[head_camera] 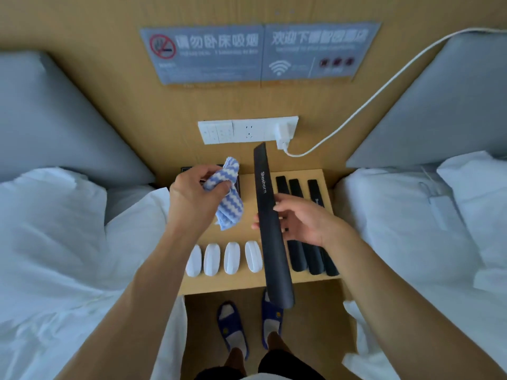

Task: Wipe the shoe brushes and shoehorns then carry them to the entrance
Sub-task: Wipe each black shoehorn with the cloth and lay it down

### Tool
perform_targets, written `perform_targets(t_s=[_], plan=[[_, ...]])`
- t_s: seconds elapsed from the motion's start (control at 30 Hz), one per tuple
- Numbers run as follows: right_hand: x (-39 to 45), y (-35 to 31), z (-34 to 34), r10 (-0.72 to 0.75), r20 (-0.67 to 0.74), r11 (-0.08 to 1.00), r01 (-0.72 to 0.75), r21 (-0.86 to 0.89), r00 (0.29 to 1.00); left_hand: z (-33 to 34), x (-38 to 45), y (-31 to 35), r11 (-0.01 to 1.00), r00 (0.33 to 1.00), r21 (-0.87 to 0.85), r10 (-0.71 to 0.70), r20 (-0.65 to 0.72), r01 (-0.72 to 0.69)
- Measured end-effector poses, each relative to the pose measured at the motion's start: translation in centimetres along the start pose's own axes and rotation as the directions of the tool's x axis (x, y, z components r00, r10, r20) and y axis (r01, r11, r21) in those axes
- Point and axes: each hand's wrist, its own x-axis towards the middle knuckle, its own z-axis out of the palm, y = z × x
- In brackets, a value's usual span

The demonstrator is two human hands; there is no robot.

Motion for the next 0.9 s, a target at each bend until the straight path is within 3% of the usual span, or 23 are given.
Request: perform_targets(t_s=[0.17, 0.3, 0.47, 0.6, 0.73, 0.9], plan=[[-2.5, -2.9, 3.5, -0.161, 0.109, 0.987, 0.161, 0.008, 0.981, -3.3, 0.0, 4.2, 0.998, 0.995, -0.022, 0.061, -0.075, -0.062], [-4.6, -5.5, 6.1, -0.327, 0.047, 0.940, 0.330, -0.087, 0.944, -6.0, 0.2, 7.2, 0.991, 0.984, -0.021, 0.130, -0.119, -0.133], [-7.5, -8.1, 9.5, -0.570, -0.127, 0.782, 0.488, -0.389, 0.812, -9.0, 0.2, 11.3, 0.957, 0.937, 0.029, 0.290, -0.196, -0.290], [-9.3, -8.9, 11.8, -0.678, -0.115, 0.648, 0.518, -0.558, 0.726, -10.5, 0.2, 15.1, 0.874, 0.834, 0.155, 0.487, -0.260, -0.461], [-10.4, -9.2, 13.2, -0.732, -0.026, 0.558, 0.578, -0.596, 0.681, -10.6, 0.6, 17.8, 0.762, 0.735, 0.326, 0.638, -0.229, -0.560], [-10.6, -8.9, 13.8, -0.813, -0.012, 0.447, 0.610, -0.654, 0.582, -9.7, 1.4, 18.9, 0.693, 0.741, 0.475, 0.661, -0.118, -0.543]])
